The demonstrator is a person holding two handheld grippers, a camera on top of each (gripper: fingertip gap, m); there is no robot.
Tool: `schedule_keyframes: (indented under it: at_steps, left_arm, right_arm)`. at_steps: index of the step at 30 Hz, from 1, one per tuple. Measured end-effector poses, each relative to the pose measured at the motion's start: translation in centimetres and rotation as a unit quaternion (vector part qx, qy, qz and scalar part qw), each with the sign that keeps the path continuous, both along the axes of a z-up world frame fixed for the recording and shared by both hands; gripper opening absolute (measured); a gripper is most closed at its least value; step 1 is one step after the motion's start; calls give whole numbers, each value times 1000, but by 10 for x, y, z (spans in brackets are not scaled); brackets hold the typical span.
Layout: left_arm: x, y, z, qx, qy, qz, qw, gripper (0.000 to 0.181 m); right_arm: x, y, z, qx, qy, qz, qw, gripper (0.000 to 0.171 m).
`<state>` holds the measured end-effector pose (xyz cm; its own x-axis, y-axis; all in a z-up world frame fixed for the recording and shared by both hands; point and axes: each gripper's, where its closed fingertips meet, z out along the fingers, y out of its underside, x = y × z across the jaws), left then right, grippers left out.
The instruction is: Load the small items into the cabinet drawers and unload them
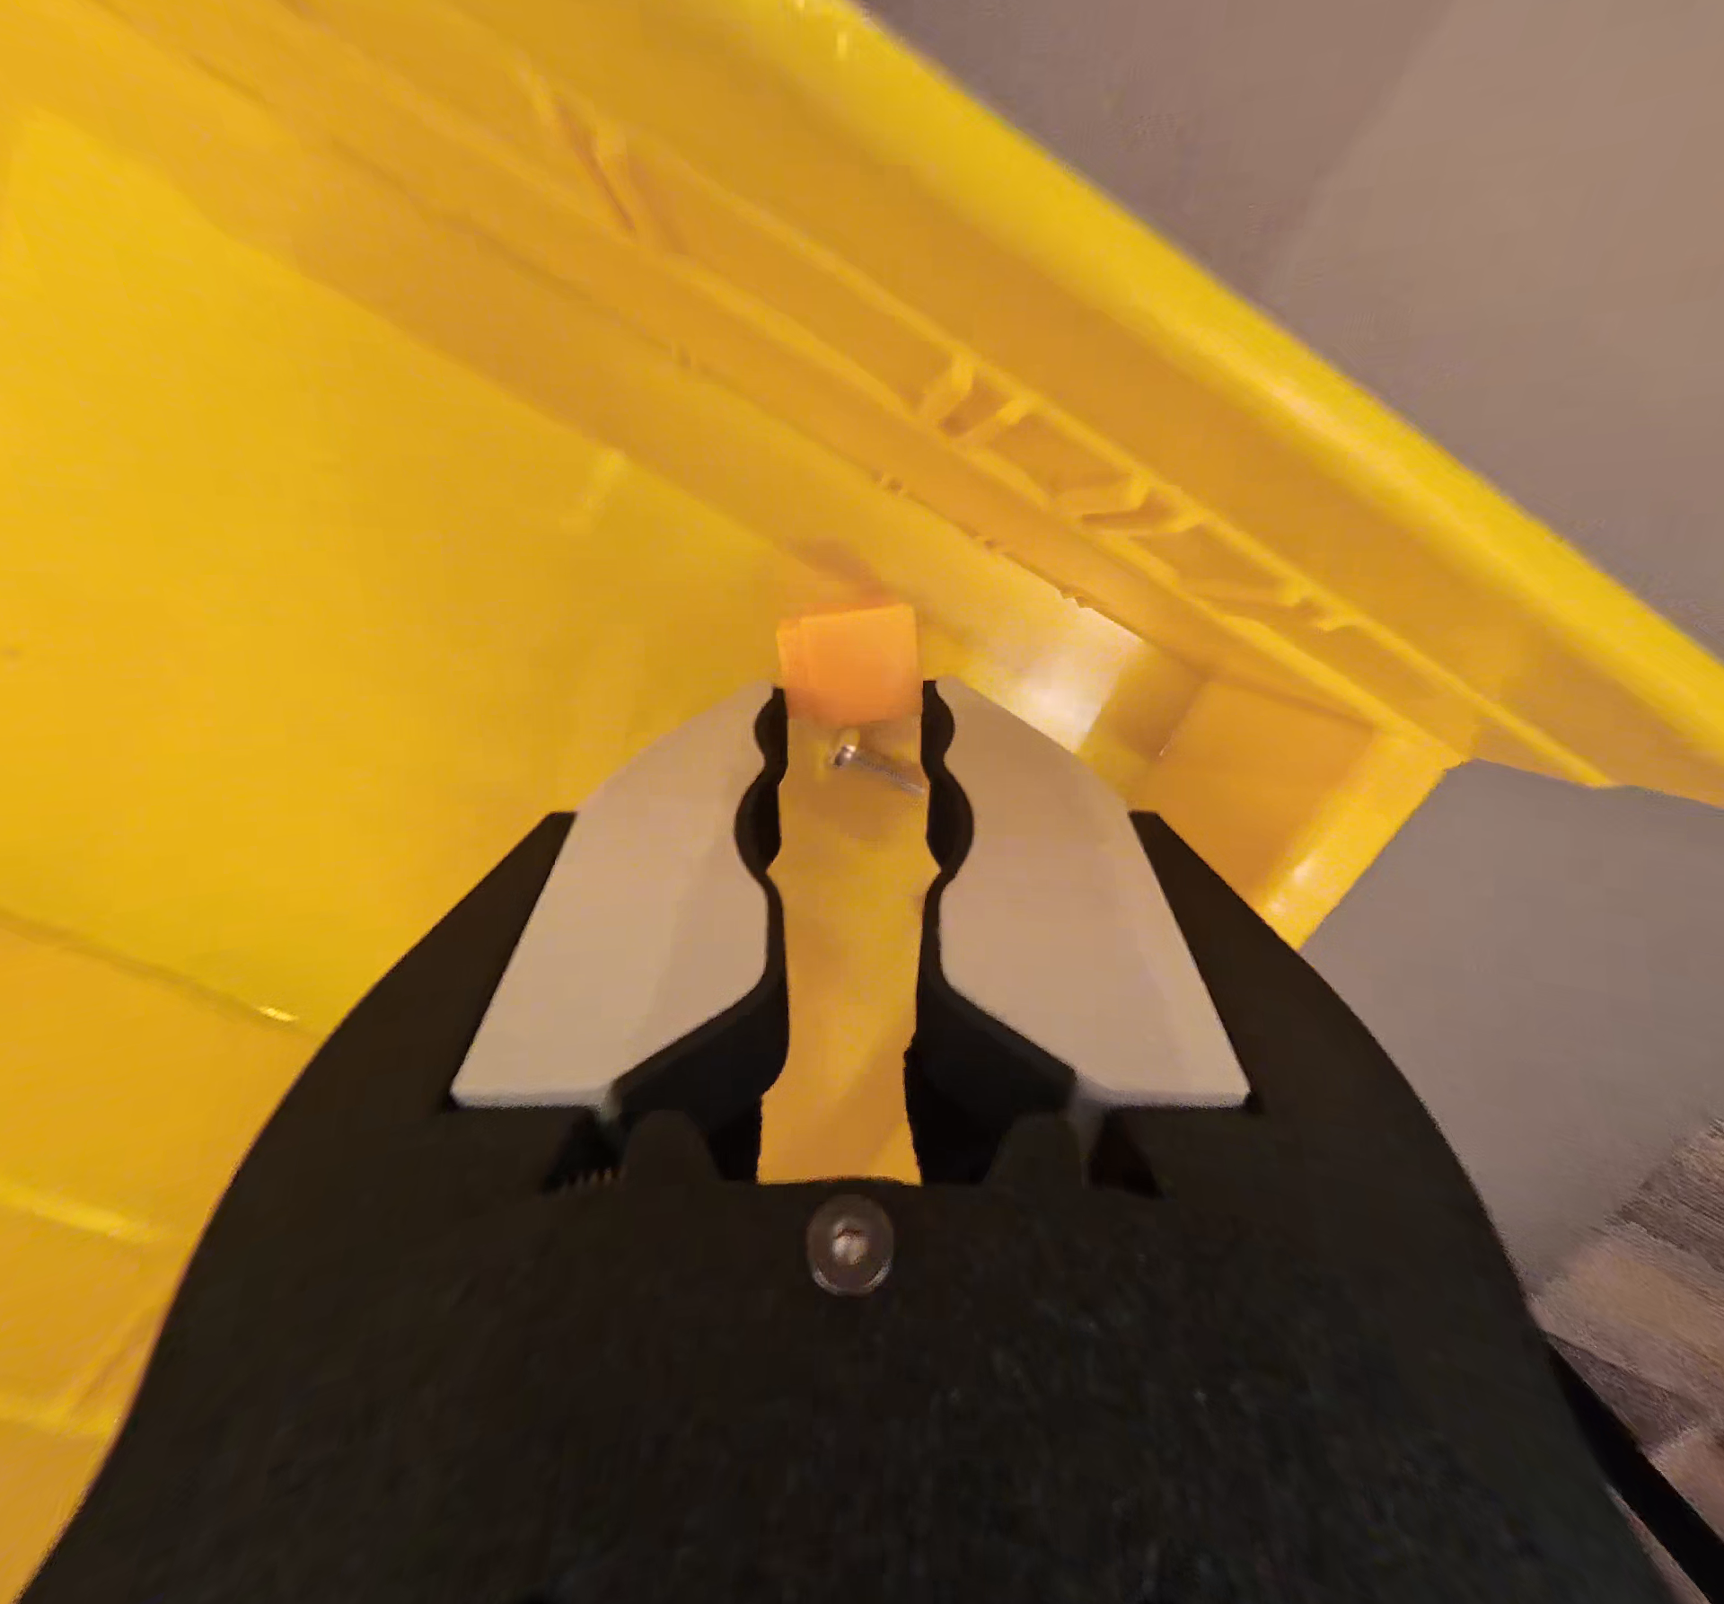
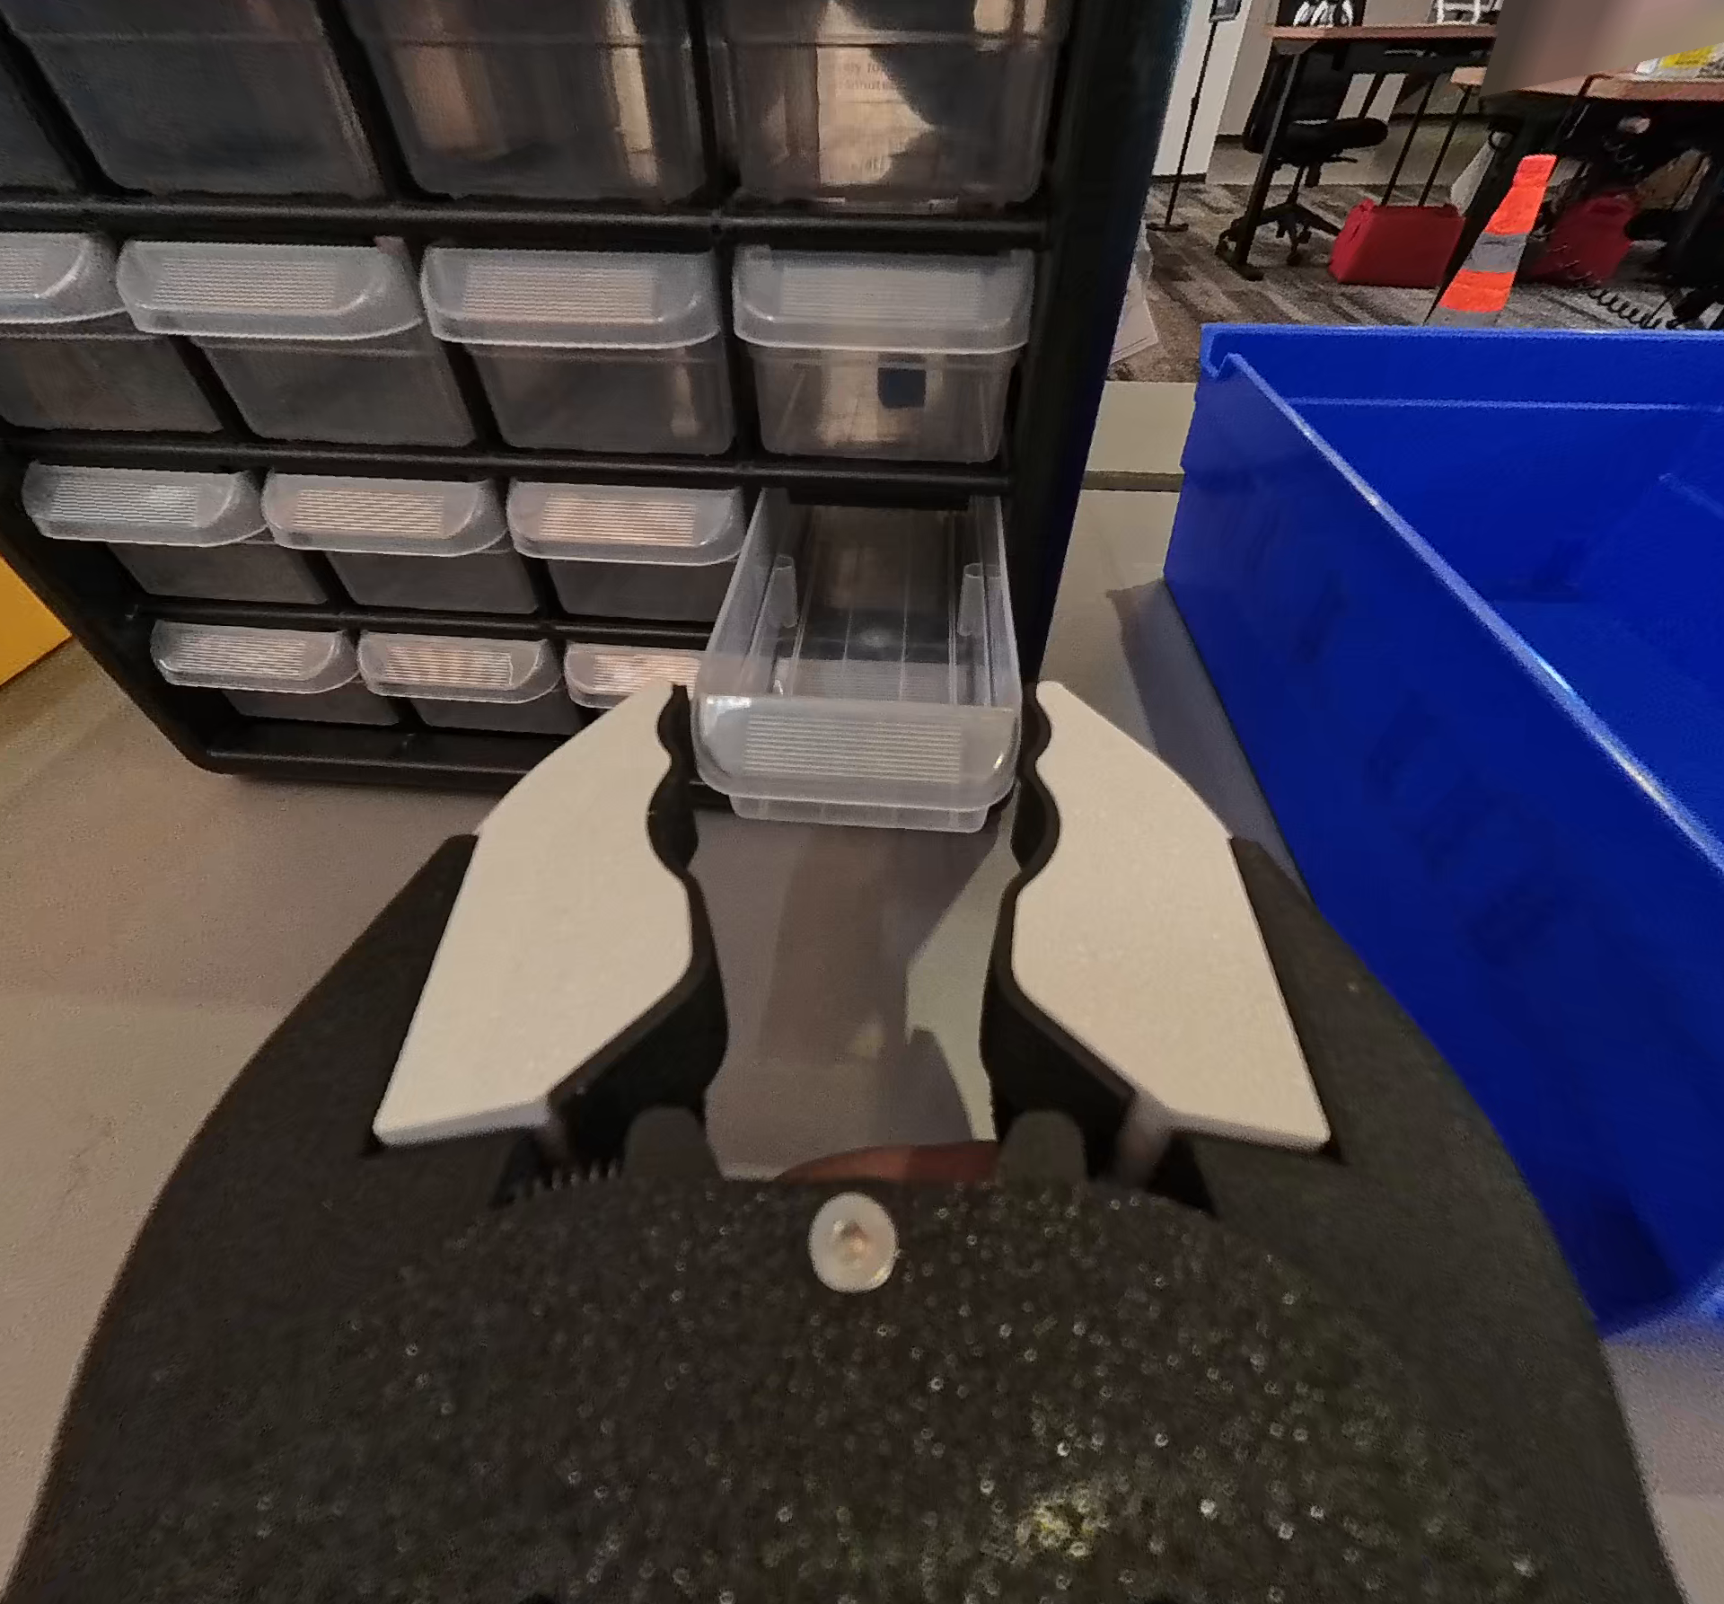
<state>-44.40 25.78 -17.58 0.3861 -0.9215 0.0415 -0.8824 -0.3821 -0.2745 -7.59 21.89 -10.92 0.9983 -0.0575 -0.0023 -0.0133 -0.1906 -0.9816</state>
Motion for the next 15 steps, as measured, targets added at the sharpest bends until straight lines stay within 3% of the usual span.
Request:
schedule_keyframes:
  at_steps: [6, 10, 15]
  left_arm:
    - [20, -5, 90, 92, -67, -26, 993, 27]
    - [89, -36, 153, 133, -134, -98, 977, 27]
    - [213, -71, 158, 157, -89, -211, 961, 27]
  right_arm:
    - [-2, 0, 0, 1, -5, 1, 1000, 66]
    - [-2, 0, 0, 2, -7, 3, 1000, 66]
    - [-3, -5, 0, 4, -11, 6, 1000, 66]
